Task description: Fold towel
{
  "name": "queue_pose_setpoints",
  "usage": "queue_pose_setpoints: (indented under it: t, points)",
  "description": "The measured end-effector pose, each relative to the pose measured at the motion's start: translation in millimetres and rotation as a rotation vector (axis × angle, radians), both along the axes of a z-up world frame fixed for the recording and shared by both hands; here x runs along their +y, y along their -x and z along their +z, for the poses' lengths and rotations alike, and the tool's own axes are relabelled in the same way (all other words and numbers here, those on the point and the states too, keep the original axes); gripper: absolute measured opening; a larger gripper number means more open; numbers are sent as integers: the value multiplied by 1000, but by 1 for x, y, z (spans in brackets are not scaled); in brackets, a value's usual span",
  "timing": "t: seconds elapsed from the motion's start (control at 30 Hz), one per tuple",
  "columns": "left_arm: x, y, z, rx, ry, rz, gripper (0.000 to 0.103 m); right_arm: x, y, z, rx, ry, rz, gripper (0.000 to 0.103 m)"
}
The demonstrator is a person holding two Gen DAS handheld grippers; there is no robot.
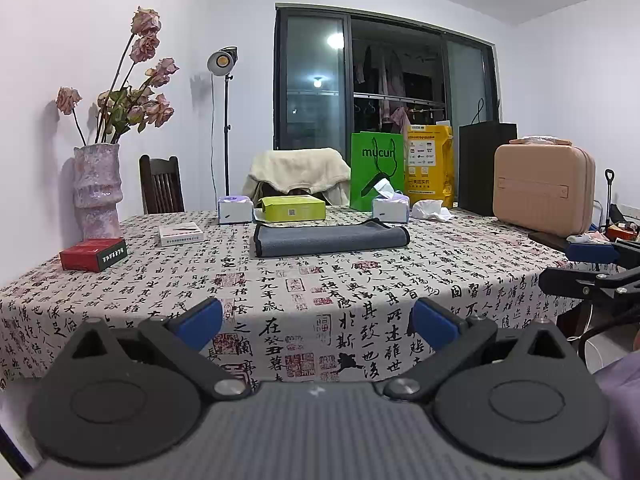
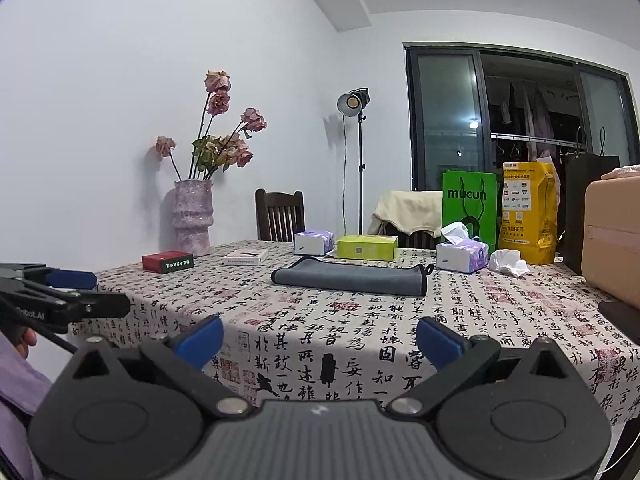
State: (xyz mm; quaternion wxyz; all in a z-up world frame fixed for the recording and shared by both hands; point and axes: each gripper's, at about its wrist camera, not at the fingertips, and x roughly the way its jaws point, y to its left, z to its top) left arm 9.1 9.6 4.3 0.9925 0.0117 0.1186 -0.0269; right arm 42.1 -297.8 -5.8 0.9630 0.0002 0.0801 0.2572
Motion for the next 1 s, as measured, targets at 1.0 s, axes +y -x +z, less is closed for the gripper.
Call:
queue_pose_setpoints:
  t: [1.0]
  points:
    - [-1, 0, 1, -1, -2, -4, 103, 1, 0, 0, -13, 5, 3, 103]
